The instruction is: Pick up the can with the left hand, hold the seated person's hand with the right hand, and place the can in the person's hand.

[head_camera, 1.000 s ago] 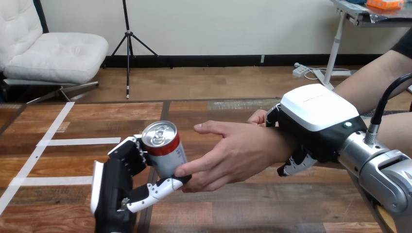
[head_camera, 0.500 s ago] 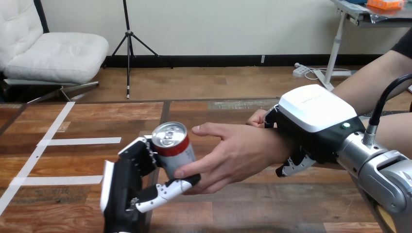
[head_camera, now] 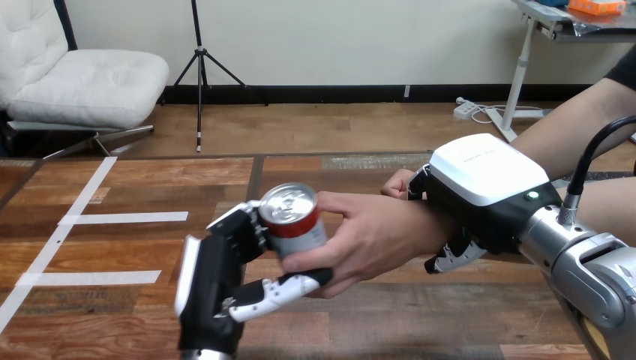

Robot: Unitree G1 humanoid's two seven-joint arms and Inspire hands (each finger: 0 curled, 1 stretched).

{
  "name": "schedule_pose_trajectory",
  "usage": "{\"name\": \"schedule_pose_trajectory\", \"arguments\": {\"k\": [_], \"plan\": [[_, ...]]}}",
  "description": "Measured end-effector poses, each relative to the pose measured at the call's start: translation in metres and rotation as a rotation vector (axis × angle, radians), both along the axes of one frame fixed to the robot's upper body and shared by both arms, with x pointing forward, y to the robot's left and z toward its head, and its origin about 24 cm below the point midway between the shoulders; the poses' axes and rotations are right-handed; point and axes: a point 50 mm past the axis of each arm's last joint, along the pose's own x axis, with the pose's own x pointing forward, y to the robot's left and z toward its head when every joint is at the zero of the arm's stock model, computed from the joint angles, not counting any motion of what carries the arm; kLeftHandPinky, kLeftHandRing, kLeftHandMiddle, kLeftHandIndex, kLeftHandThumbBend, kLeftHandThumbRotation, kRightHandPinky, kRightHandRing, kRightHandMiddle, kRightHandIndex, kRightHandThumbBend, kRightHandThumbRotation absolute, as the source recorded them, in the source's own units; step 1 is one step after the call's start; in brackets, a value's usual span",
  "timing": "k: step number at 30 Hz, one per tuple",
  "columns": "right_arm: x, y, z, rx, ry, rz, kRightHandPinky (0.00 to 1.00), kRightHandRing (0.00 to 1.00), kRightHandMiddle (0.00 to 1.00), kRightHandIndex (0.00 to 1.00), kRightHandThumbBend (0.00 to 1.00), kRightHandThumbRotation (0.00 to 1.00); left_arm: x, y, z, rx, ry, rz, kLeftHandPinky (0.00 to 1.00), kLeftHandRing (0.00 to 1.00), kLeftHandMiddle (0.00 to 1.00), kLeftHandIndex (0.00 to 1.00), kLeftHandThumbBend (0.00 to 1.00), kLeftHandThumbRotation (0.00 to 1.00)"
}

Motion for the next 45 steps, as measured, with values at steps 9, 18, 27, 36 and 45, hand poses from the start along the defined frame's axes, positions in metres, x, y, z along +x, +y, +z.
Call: {"name": "schedule_pose_trajectory", "arguments": {"k": [9,18,27,36,45], "plan": [[0.001,-0.001,-0.002,0.003,0.001,-0.003,0.32,0.39,0.47,0.49,0.71,0.00,0.002,-0.011,0.008,-0.004,-0.037,-0.061,0.39,0.44,0.48,0.50,0.75,0.00],[0.002,-0.002,-0.003,0.005,-0.006,-0.006,0.30,0.37,0.45,0.49,0.70,0.00,0.003,-0.017,0.012,-0.018,-0.048,-0.097,0.39,0.44,0.48,0.50,0.76,0.00],[0.002,-0.003,-0.005,0.005,-0.002,-0.007,0.30,0.37,0.45,0.49,0.70,0.00,0.003,-0.022,0.011,-0.017,-0.033,-0.118,0.38,0.44,0.47,0.49,0.77,0.00],[0.003,-0.004,-0.006,0.005,-0.003,-0.006,0.30,0.36,0.45,0.49,0.69,0.00,0.002,-0.026,0.011,-0.018,-0.032,-0.137,0.37,0.43,0.47,0.49,0.75,0.00],[0.003,-0.004,-0.007,0.007,-0.006,-0.005,0.29,0.36,0.45,0.50,0.70,0.00,0.002,-0.027,0.010,-0.018,-0.028,-0.142,0.37,0.43,0.47,0.49,0.75,0.00]]}}
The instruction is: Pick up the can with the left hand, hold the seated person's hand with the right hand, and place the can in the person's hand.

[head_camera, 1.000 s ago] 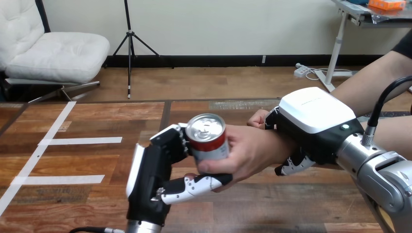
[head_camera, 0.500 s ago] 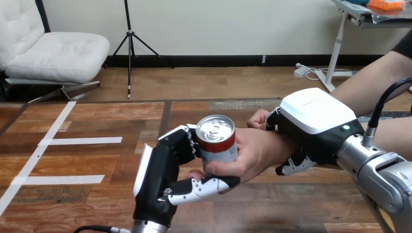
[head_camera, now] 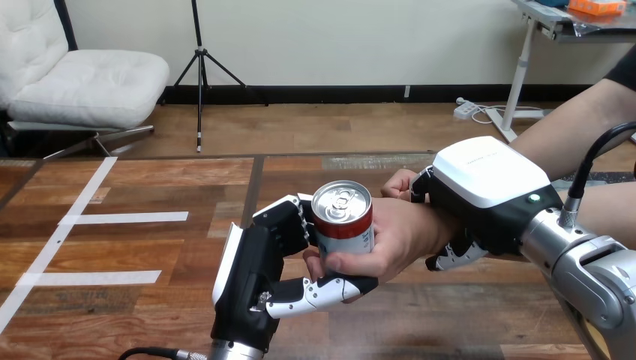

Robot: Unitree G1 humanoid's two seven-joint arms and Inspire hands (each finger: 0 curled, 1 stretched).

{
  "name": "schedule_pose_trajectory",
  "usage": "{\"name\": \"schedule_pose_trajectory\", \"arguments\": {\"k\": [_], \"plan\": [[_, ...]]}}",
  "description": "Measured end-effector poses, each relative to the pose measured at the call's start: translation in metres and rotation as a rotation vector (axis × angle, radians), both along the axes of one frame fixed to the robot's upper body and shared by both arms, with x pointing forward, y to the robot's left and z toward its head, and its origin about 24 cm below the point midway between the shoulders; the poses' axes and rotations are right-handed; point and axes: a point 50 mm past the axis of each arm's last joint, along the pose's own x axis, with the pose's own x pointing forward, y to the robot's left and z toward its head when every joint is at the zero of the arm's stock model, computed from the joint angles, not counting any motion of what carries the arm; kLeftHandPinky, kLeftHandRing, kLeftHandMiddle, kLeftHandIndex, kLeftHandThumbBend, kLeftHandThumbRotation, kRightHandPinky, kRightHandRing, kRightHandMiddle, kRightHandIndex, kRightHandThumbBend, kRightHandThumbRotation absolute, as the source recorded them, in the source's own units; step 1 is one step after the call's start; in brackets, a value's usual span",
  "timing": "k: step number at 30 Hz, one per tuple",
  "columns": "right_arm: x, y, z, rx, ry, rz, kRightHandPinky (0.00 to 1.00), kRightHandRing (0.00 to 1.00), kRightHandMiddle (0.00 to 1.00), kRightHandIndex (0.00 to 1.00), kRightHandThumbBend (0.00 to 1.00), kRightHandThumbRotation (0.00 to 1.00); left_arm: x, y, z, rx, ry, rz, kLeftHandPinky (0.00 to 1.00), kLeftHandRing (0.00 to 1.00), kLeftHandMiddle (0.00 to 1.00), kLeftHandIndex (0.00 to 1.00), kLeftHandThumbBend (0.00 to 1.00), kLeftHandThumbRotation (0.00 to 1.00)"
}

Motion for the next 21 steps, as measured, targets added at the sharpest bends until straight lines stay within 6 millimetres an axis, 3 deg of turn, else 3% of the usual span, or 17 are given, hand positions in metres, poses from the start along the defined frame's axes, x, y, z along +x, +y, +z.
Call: {"name": "schedule_pose_trajectory", "arguments": {"k": [21], "plan": [[0.0003,-0.0004,-0.0006,0.000,-0.001,0.000,0.30,0.37,0.46,0.50,0.68,0.00,-0.0001,-0.0006,-0.0002,0.008,0.001,-0.004,0.36,0.43,0.48,0.51,0.73,0.00]]}}
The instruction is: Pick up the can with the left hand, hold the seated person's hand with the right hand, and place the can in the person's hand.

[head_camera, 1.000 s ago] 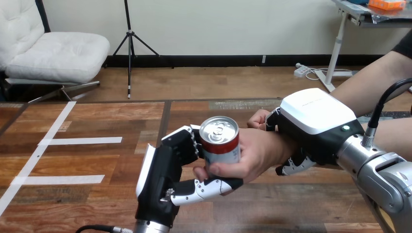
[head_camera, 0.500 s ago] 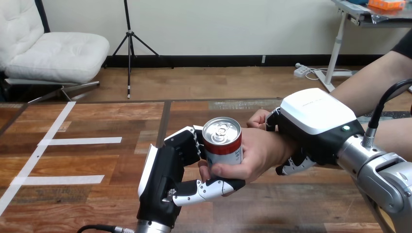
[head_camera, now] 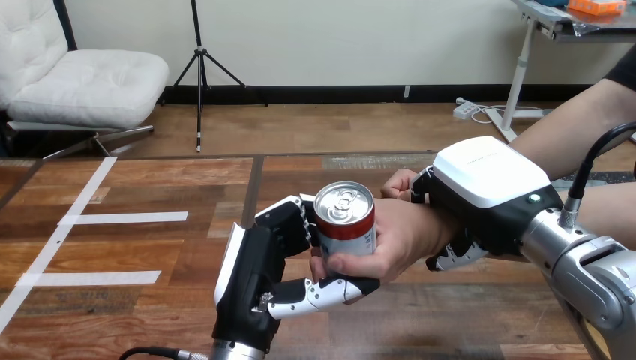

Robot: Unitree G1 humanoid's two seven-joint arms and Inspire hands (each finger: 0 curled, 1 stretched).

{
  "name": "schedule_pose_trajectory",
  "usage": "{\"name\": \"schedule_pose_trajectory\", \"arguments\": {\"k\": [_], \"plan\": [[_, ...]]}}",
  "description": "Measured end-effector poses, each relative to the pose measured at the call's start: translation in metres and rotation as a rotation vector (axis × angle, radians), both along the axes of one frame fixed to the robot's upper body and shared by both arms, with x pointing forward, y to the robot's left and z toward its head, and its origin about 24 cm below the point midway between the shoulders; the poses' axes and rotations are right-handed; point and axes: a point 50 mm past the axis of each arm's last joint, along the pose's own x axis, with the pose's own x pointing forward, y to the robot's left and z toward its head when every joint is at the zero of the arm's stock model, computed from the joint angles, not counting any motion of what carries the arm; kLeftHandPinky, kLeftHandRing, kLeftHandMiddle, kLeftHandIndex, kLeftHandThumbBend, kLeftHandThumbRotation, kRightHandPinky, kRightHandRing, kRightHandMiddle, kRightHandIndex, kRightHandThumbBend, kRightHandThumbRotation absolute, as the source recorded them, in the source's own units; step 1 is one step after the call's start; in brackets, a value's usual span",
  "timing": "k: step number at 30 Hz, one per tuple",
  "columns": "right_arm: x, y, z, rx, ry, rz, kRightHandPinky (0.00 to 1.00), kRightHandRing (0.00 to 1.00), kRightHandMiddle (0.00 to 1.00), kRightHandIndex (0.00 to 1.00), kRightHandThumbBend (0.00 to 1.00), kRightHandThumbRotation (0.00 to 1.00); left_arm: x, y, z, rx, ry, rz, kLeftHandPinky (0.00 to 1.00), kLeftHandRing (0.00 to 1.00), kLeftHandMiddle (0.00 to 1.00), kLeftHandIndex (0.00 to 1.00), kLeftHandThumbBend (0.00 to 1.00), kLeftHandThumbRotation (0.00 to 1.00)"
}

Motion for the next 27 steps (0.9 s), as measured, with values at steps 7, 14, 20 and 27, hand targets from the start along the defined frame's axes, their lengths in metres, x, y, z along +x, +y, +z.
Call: {"name": "schedule_pose_trajectory", "arguments": {"k": [7,14,20,27], "plan": [[0.0004,-0.0008,-0.0010,-0.001,0.004,-0.004,0.32,0.39,0.47,0.51,0.68,0.00,0.0003,-0.0005,-0.0003,0.010,0.005,-0.004,0.38,0.46,0.51,0.54,0.73,0.00],[0.0011,-0.0022,-0.0029,-0.009,0.010,-0.011,0.33,0.42,0.49,0.55,0.74,0.00,0.0021,-0.0011,0.0011,0.022,0.019,-0.013,0.48,0.58,0.63,0.63,0.78,0.02],[0.0014,-0.0029,-0.0036,-0.015,0.011,-0.015,0.35,0.45,0.52,0.60,0.77,0.00,0.0027,-0.0013,0.0025,0.049,0.016,-0.023,0.57,0.68,0.71,0.69,0.81,0.07],[0.0016,-0.0034,-0.0038,-0.015,0.013,-0.021,0.52,0.61,0.65,0.68,0.80,0.00,0.0025,-0.0009,0.0049,0.122,-0.008,-0.050,0.72,0.82,0.85,0.81,0.85,0.17]]}}
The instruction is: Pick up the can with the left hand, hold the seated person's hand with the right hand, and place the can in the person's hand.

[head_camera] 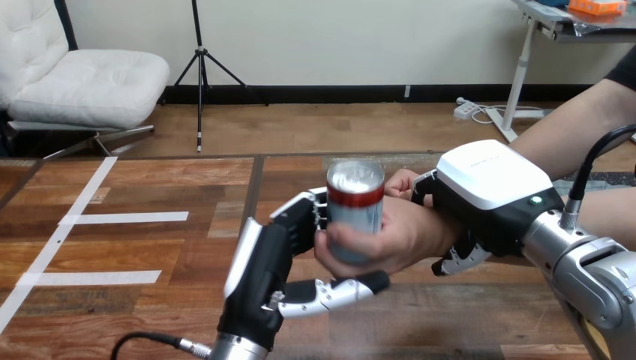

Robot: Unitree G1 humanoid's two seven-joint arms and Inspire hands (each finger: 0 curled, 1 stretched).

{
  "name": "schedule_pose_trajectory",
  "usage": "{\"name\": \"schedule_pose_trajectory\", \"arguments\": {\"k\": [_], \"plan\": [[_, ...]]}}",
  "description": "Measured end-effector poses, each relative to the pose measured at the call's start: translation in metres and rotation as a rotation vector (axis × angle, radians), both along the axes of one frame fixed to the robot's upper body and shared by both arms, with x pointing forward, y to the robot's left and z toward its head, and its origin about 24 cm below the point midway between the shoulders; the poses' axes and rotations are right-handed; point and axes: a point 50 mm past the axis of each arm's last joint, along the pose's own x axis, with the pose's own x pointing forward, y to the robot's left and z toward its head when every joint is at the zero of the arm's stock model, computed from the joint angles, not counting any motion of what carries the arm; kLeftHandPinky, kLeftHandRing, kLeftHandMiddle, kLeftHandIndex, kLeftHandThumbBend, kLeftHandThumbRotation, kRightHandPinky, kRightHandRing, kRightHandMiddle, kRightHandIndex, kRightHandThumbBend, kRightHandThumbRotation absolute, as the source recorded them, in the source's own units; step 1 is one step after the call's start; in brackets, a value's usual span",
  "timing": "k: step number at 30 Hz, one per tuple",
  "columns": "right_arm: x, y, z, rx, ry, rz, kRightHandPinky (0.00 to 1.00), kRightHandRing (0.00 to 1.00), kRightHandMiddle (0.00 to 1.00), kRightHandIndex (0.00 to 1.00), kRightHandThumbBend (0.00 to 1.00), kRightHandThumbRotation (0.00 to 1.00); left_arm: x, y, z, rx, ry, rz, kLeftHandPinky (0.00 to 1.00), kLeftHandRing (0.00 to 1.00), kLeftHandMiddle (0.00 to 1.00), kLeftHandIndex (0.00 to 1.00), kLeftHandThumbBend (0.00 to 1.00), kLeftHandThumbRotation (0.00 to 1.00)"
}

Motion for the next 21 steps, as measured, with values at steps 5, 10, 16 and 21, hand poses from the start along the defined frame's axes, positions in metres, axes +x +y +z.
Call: {"name": "schedule_pose_trajectory", "arguments": {"k": [5,10,16,21], "plan": [[0.0002,-0.0008,-0.0001,0.000,0.004,-0.008,0.63,0.69,0.72,0.71,0.80,0.00,0.0005,-0.0013,0.0015,0.048,-0.012,-0.024,0.78,0.88,0.91,0.86,0.87,0.24],[0.0003,-0.0010,-0.0002,-0.006,0.003,-0.010,0.67,0.72,0.76,0.73,0.82,0.00,0.0013,-0.0024,0.0025,0.073,-0.013,-0.034,0.80,0.89,0.92,0.87,0.87,0.26],[0.0005,-0.0016,-0.0003,-0.032,-0.006,-0.016,0.69,0.74,0.78,0.74,0.83,0.00,0.0022,-0.0031,0.0042,0.100,-0.013,-0.039,0.79,0.89,0.93,0.88,0.86,0.29],[0.0006,-0.0021,-0.0003,-0.045,-0.008,-0.019,0.69,0.76,0.80,0.76,0.84,0.01,0.0025,-0.0035,0.0046,0.114,-0.013,-0.042,0.79,0.89,0.93,0.88,0.86,0.30]]}}
